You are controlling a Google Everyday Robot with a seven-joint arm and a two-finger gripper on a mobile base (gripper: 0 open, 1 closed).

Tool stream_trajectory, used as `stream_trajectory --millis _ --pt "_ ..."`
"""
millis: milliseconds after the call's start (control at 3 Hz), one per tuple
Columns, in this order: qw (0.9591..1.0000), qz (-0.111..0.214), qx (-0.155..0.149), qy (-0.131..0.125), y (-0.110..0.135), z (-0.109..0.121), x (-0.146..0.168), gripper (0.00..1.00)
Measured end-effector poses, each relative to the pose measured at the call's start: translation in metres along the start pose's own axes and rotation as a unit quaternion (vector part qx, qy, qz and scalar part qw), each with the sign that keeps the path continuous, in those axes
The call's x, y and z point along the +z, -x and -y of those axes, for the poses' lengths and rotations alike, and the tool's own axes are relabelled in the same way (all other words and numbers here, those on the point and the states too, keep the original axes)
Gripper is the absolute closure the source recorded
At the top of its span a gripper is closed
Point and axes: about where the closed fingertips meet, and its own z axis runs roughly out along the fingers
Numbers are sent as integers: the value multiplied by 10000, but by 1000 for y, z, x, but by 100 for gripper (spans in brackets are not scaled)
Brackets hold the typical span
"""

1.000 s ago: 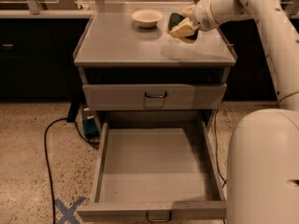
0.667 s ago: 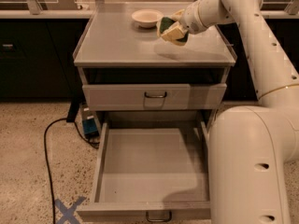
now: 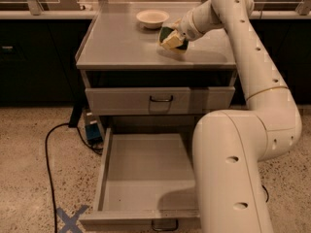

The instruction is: Pick sponge from middle drawer and place on counter

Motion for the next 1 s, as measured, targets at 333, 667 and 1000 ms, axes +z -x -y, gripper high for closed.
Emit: stream_trajectory --millis 333,667,1000 --pt "9993 -212 190 250 -8 -11 15 100" --pt "9992 -232 201 274 -9 -12 16 81" --pt "9992 -232 201 274 -9 -12 16 58"
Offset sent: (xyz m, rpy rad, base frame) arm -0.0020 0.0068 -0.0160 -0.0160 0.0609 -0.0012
